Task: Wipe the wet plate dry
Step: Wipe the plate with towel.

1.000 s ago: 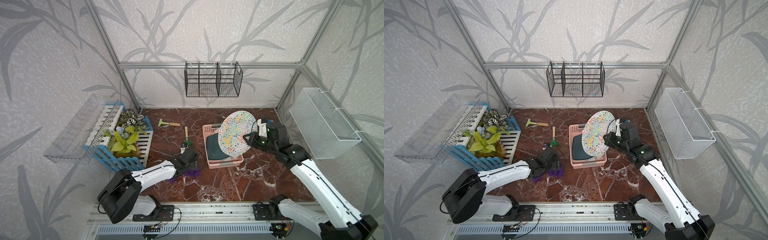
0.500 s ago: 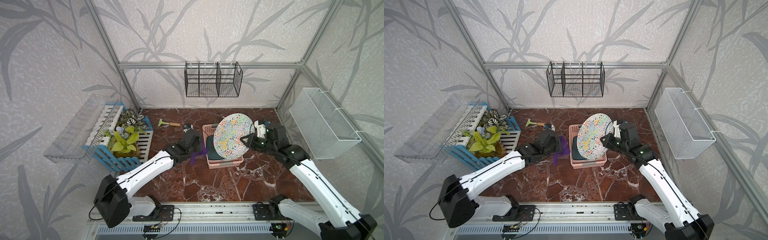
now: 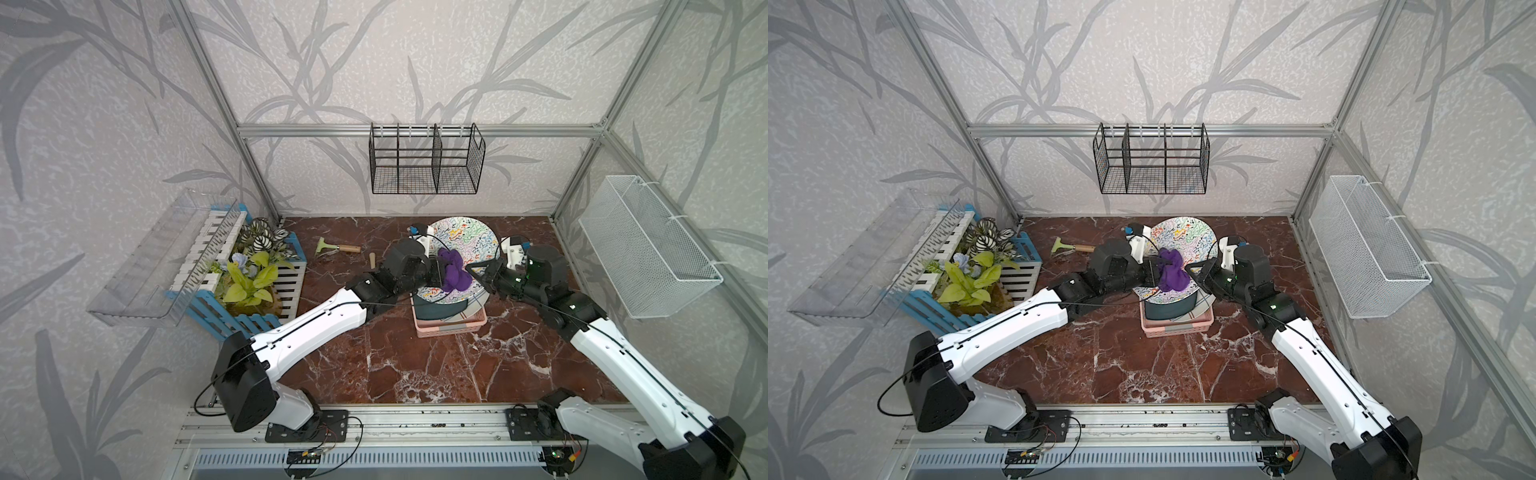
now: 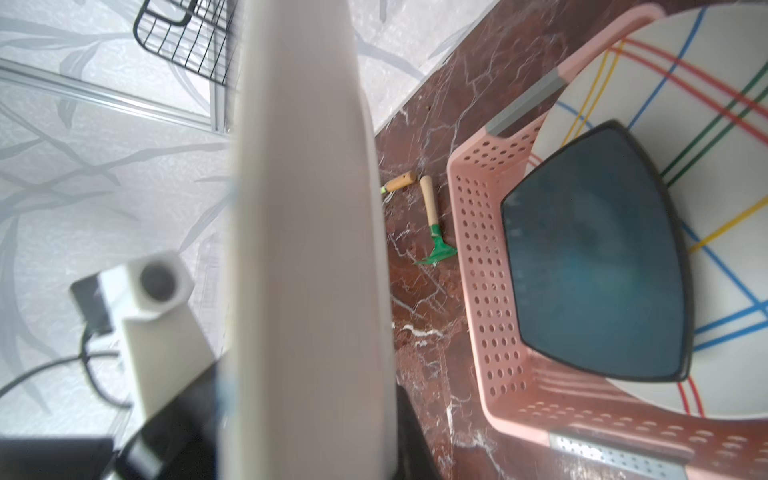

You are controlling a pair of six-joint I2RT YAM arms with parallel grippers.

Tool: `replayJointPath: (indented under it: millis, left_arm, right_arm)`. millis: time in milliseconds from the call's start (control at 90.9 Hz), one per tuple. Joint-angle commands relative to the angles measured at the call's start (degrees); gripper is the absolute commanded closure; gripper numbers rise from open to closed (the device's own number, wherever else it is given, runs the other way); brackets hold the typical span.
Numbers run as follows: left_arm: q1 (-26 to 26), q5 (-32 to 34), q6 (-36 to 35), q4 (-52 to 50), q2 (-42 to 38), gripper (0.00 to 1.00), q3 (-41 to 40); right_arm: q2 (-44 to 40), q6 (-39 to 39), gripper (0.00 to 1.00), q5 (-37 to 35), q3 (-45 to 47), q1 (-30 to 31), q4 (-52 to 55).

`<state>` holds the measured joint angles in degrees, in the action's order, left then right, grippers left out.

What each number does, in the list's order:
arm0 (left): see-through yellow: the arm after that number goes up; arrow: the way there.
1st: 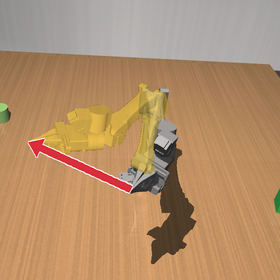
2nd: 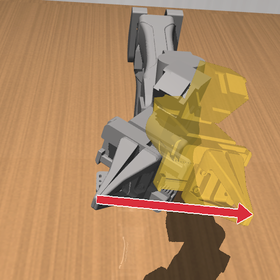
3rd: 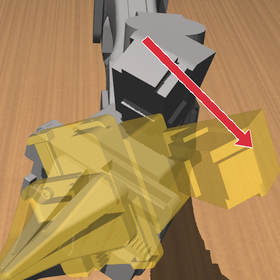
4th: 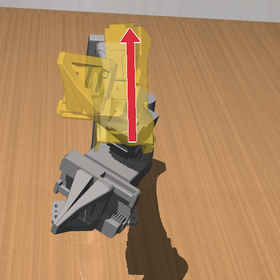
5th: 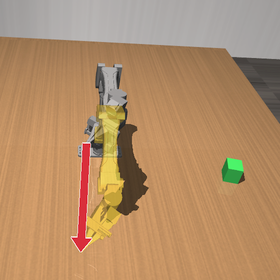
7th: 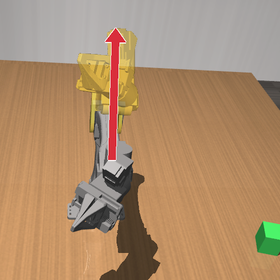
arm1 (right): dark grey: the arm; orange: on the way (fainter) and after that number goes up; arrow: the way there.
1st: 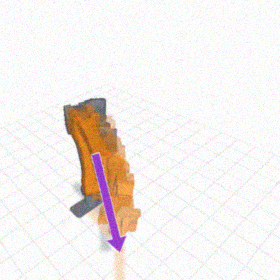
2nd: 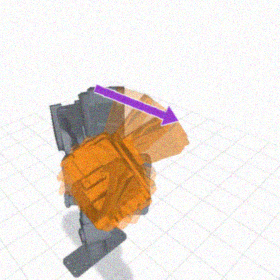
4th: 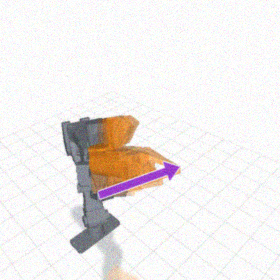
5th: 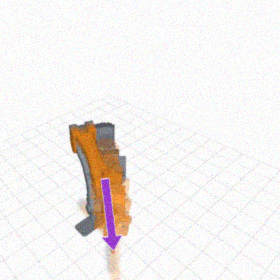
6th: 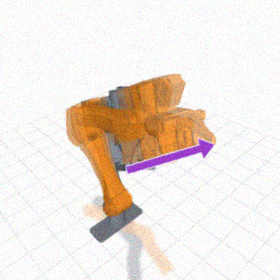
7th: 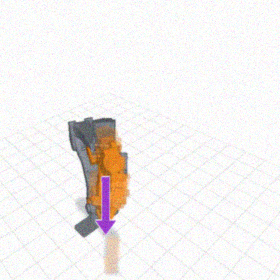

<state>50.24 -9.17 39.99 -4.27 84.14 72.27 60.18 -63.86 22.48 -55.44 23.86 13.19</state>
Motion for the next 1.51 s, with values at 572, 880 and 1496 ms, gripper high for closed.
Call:
replayJointPath:
  millis: [572,880,1496]
  left_arm:
    - [-12.9,-4.9,-4.9,-5.7,1.7,1.0,6.6]
    - [-5.7,-11.7,-8.3,-8.4,8.2,1.0,13.7]
    - [-18.8,-10.4,-3.5,-1.6,-0.4,1.0,3.8]
  right_arm:
    - [-2.0,9.1,1.0,21.9,-8.2,8.1,-12.1]
    - [-1.4,2.9,1.0,12.3,-11.0,-0.9,-15.1]
    - [-4.0,7.1,1.0,18.7,-7.9,8.7,-15.7]
